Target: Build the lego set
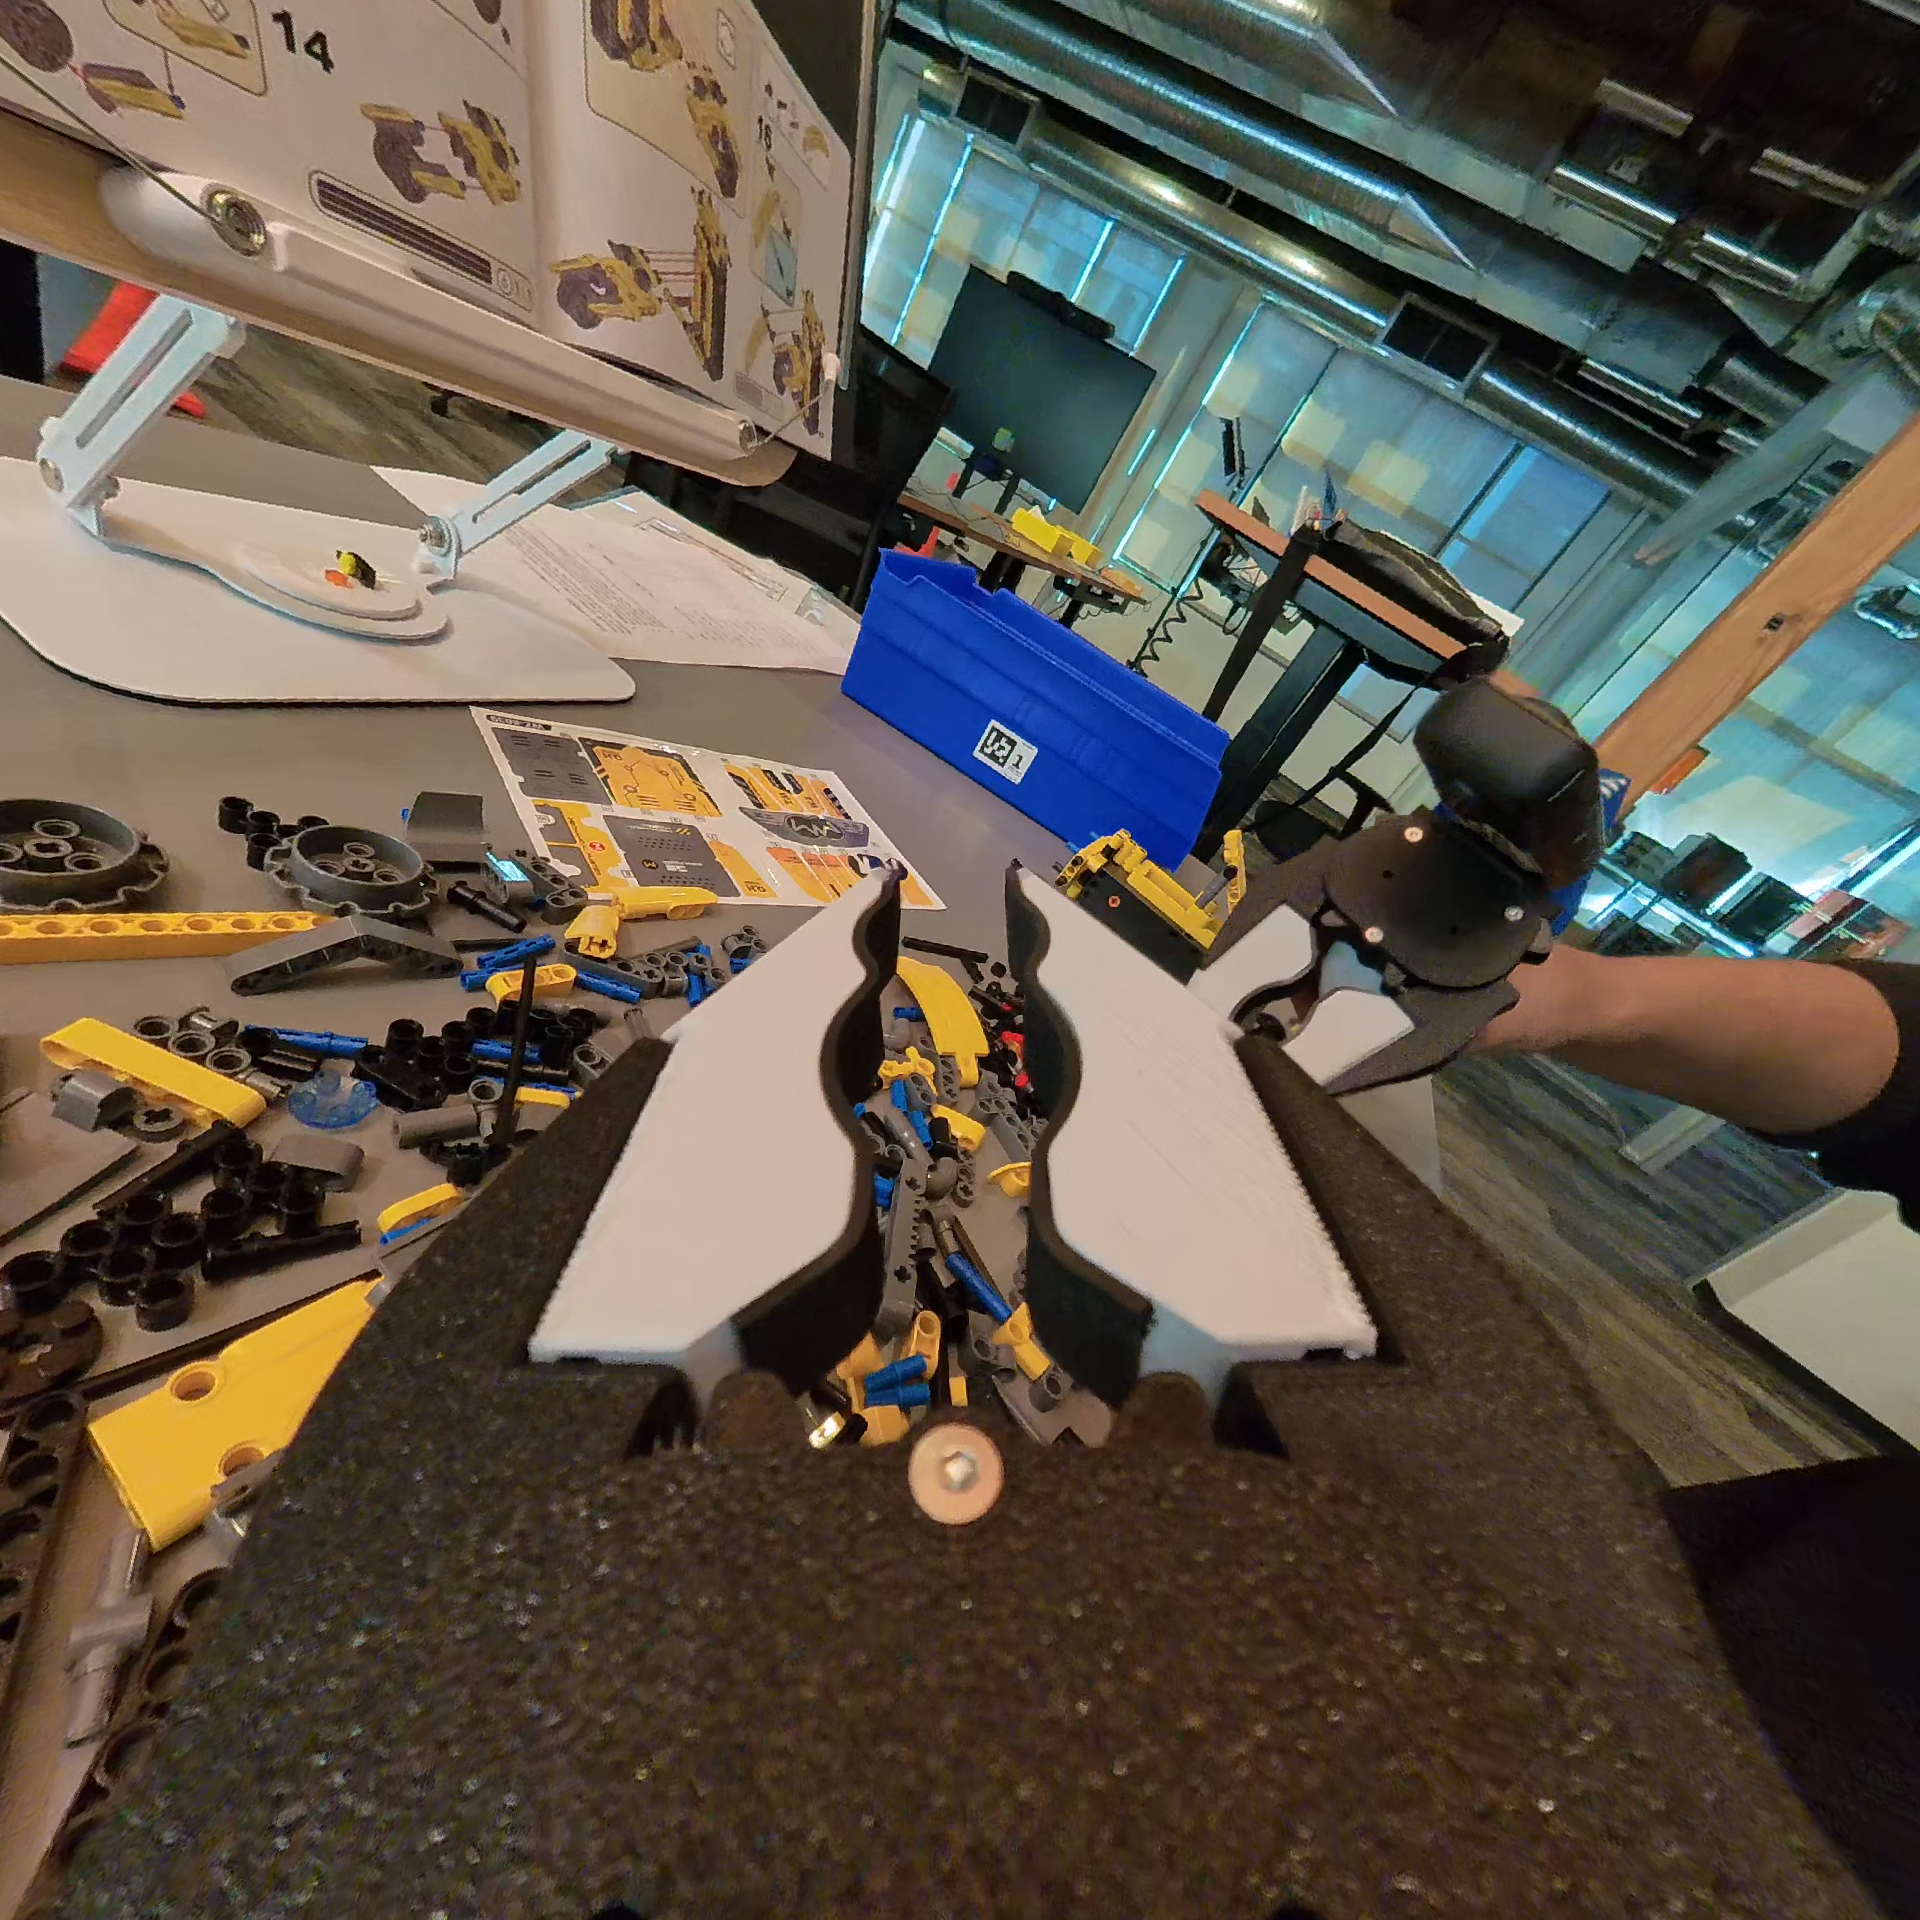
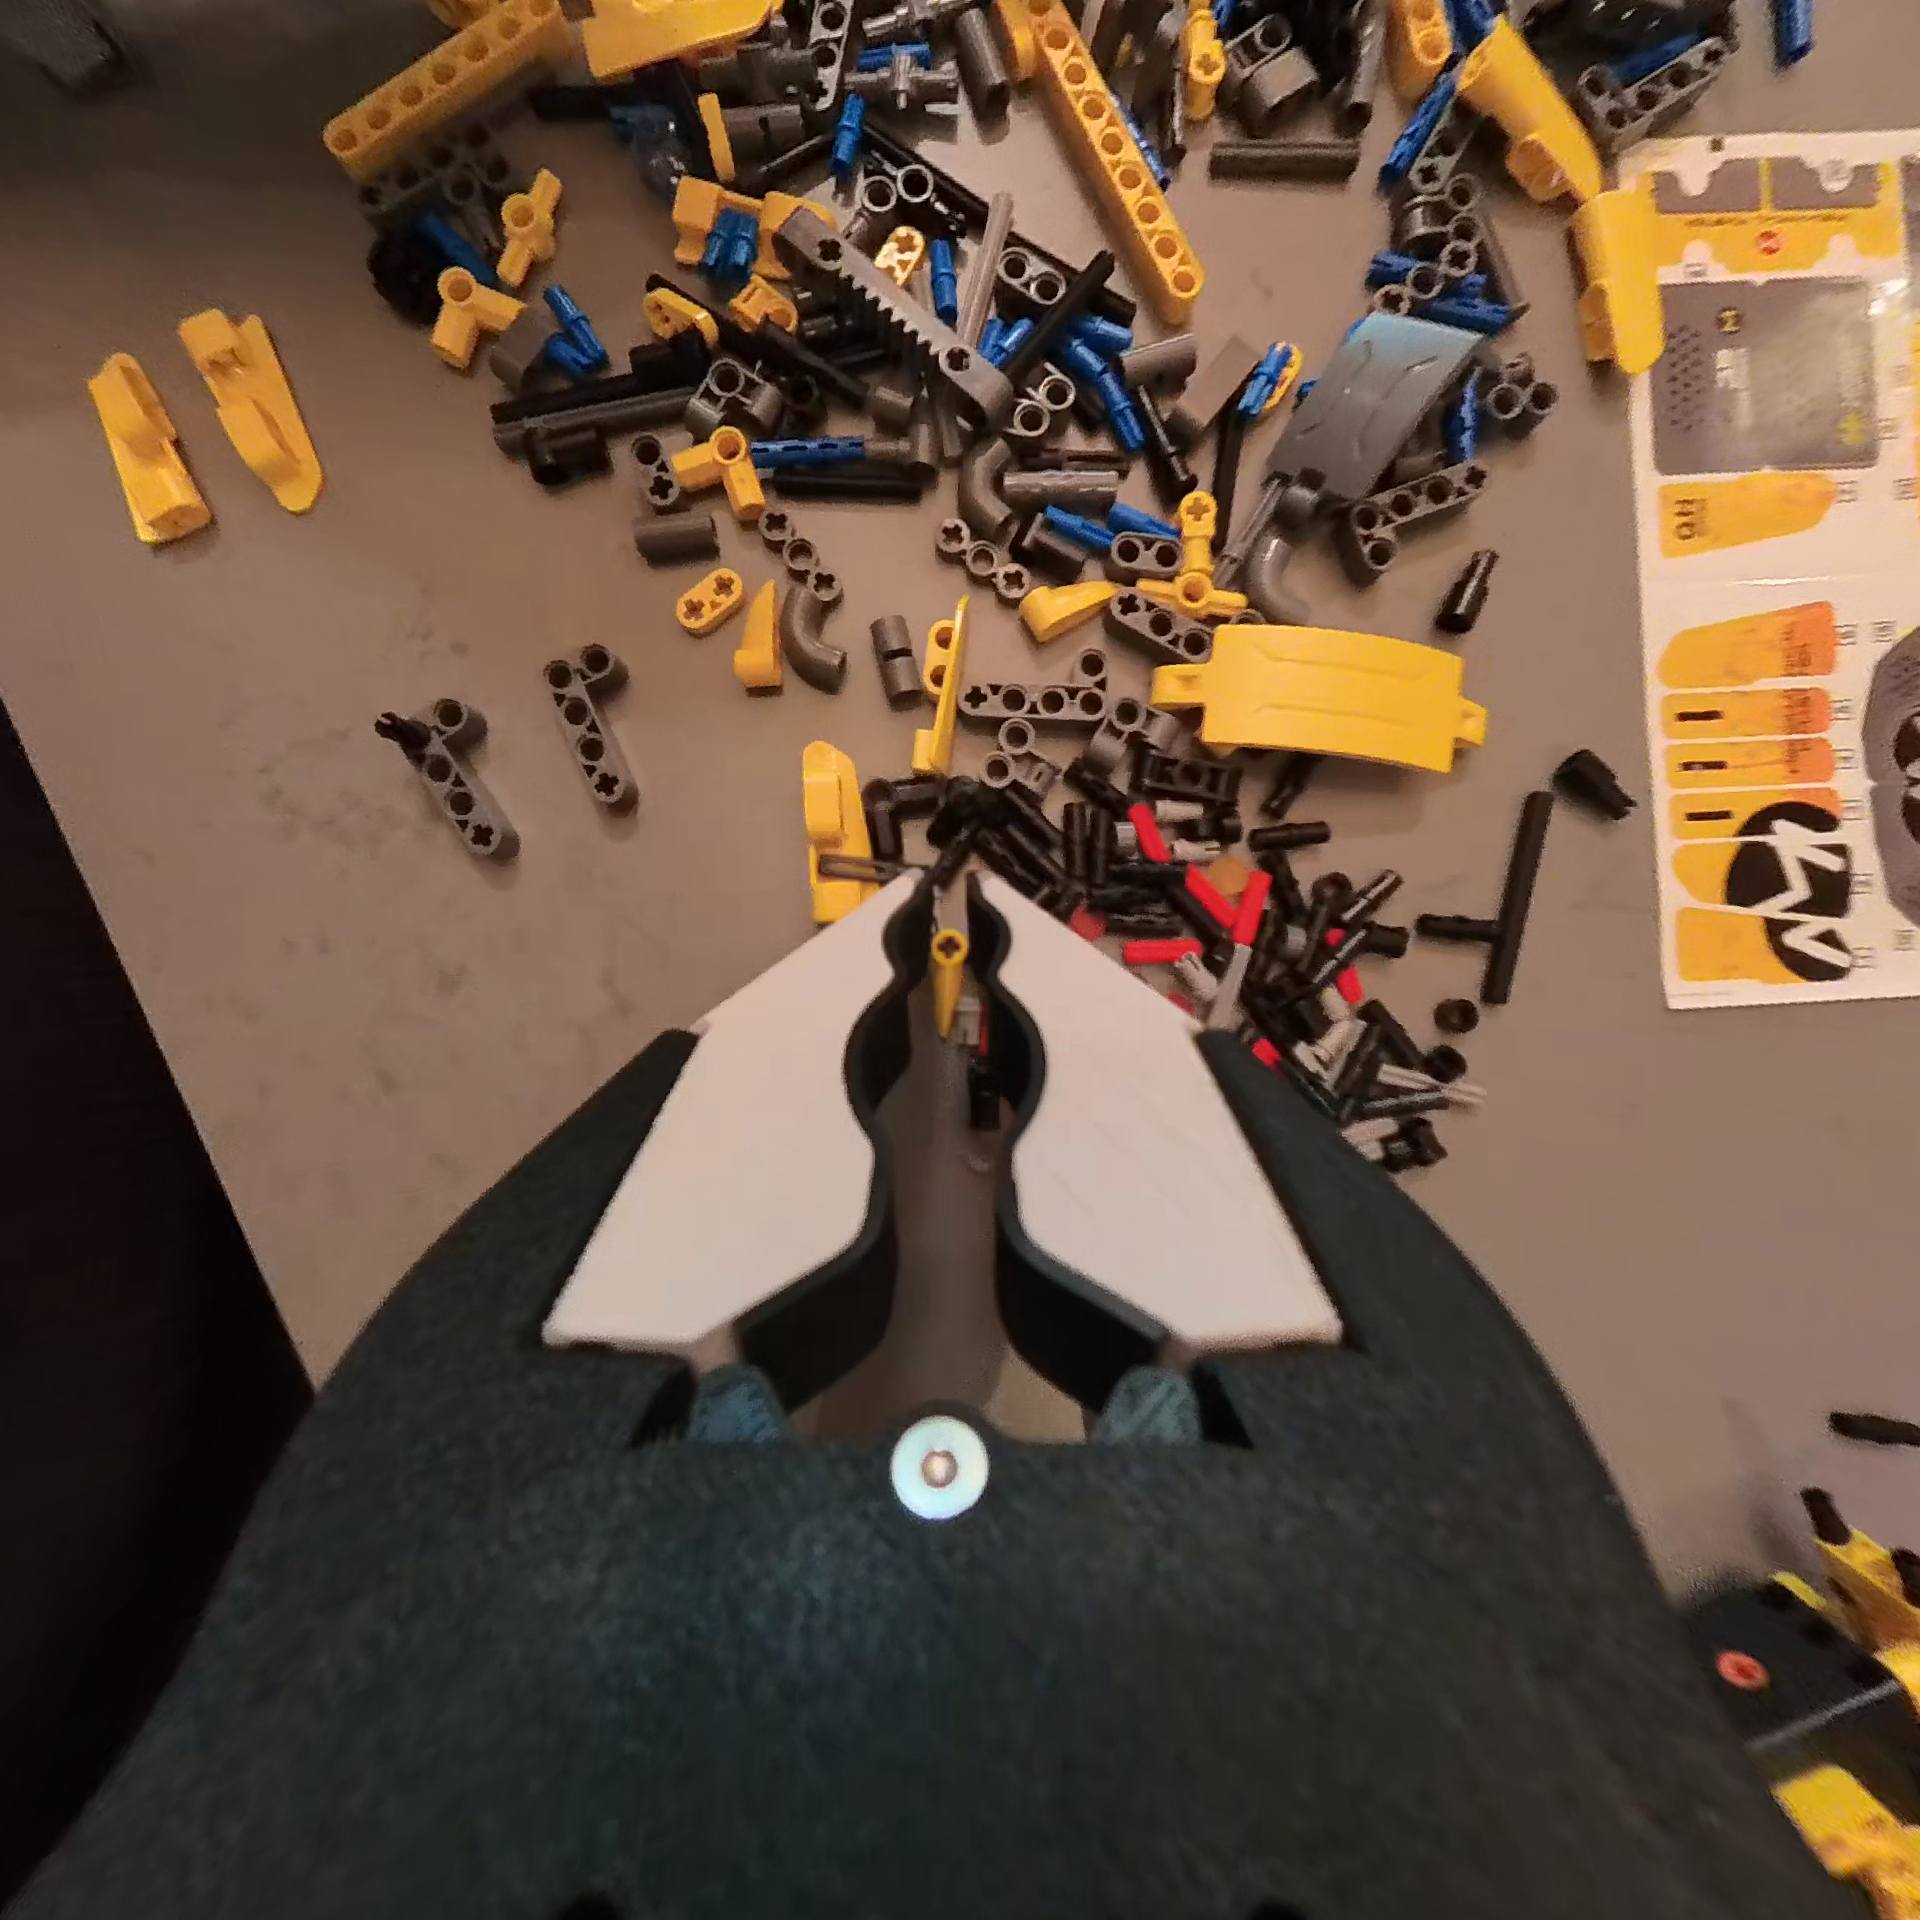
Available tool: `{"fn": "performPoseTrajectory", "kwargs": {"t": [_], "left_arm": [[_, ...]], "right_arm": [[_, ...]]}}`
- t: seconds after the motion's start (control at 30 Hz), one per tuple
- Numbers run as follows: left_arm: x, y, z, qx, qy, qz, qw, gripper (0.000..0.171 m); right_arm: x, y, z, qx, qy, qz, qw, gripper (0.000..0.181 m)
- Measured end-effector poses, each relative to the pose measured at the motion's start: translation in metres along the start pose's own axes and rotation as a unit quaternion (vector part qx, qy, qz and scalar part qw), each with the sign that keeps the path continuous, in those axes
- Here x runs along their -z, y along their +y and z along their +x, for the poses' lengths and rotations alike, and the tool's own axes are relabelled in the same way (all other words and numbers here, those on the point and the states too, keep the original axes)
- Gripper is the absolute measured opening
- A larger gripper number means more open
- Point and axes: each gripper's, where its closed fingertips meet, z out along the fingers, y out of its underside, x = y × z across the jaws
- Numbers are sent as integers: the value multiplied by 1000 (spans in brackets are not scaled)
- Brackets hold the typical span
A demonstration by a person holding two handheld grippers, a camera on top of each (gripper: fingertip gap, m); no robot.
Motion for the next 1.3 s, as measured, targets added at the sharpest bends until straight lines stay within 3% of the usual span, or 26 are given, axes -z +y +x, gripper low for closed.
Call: {"fn": "performPoseTrajectory", "kwargs": {"t": [0.4,0.8,0.97,1.1,1.3], "left_arm": [[0,0,0,0,0,0,1000,20],[0,0,0,0,1,0,1000,20],[-2,3,7,-2,21,-7,1000,20],[-11,17,33,-13,89,-46,995,20],[-15,39,80,-65,193,-97,974,20]], "right_arm": [[-18,3,-1,-57,-20,-14,998,7],[-13,-3,4,0,19,-7,1000,5],[7,-30,3,60,44,71,995,5],[33,-69,-14,152,67,173,971,5],[57,-96,-25,245,123,211,938,4]]}}
